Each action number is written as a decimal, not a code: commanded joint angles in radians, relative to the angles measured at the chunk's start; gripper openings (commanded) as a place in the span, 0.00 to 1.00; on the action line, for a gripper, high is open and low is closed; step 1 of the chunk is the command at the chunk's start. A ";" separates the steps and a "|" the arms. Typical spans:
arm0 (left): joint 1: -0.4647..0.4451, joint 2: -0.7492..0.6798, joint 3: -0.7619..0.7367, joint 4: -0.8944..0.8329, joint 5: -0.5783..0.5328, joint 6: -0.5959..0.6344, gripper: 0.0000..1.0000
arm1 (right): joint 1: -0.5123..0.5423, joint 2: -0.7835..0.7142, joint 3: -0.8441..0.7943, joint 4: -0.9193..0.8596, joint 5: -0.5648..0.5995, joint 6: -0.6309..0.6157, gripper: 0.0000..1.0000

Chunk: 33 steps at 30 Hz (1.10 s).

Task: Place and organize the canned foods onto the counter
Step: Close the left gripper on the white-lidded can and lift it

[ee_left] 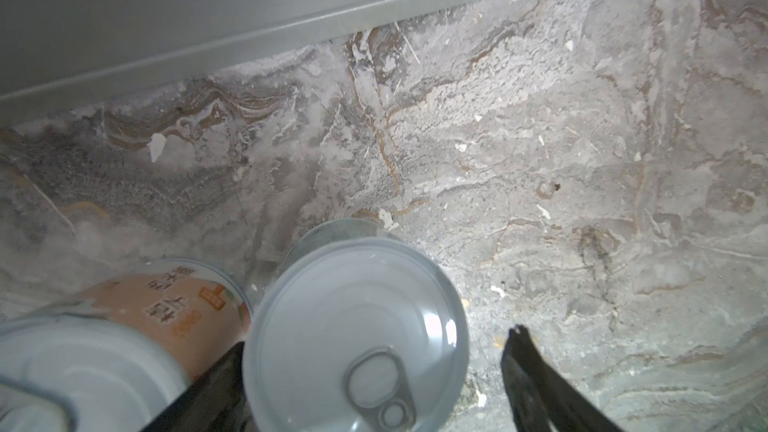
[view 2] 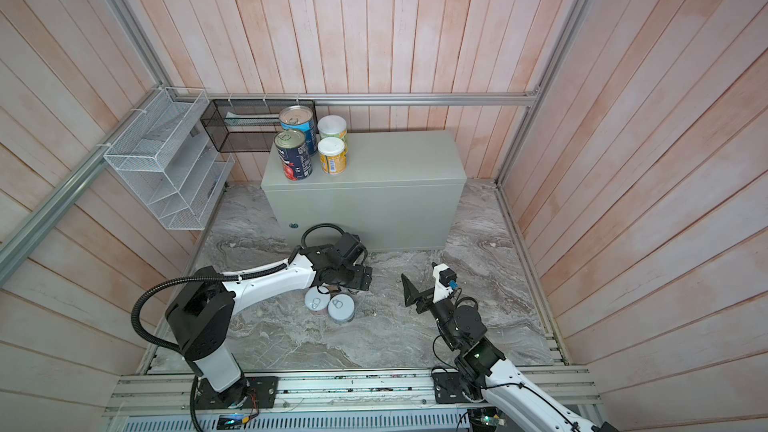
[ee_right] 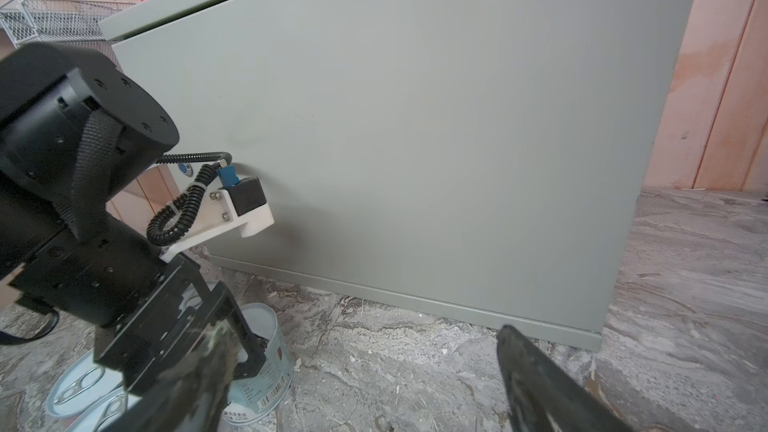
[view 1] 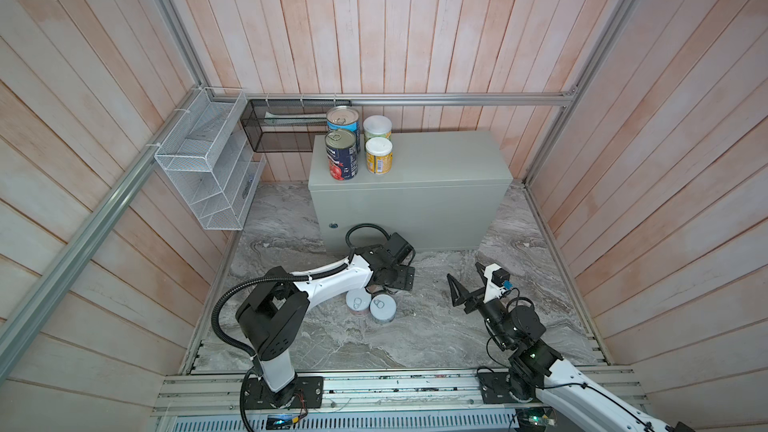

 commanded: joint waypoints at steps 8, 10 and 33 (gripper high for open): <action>-0.007 0.046 0.036 -0.015 -0.042 0.039 0.91 | -0.007 -0.003 0.016 -0.008 0.030 0.012 0.98; -0.010 0.060 0.052 -0.029 -0.056 0.048 0.88 | -0.006 -0.004 0.014 -0.008 0.035 0.013 0.98; -0.071 0.184 0.192 -0.152 -0.188 0.098 0.75 | -0.006 0.006 0.016 -0.014 0.066 0.020 0.98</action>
